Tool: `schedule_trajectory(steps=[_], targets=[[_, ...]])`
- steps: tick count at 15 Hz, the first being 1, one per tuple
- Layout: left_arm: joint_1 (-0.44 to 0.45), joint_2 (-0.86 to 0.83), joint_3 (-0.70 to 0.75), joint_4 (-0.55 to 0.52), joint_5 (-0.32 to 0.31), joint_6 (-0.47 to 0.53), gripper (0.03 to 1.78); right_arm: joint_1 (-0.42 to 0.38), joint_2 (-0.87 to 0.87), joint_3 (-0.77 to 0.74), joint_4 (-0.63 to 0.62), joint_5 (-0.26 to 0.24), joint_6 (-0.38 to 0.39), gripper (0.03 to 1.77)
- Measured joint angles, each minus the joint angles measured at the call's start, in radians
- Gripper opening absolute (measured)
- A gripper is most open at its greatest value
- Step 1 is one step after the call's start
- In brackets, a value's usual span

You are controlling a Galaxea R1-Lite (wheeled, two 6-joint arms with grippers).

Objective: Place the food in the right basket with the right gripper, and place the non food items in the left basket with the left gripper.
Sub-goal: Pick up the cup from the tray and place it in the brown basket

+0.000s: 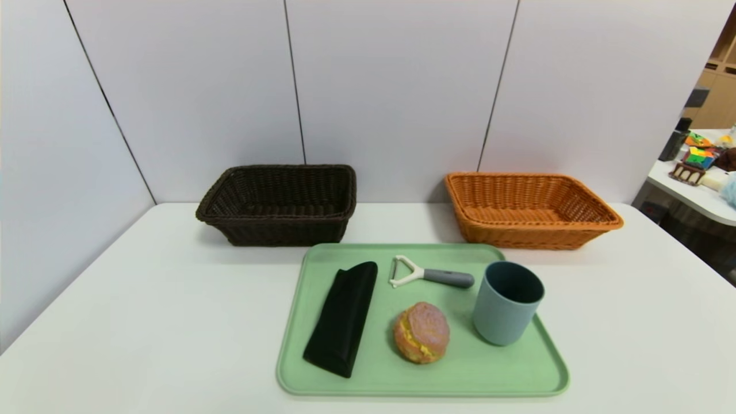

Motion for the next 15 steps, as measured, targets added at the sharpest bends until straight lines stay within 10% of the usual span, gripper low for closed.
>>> schedule_trajectory(steps=[15], targets=[[0.0, 0.0, 0.0, 0.001, 0.001, 0.007, 1.69, 0.0, 0.0, 0.0, 0.0, 0.0, -0.001, 1.7]])
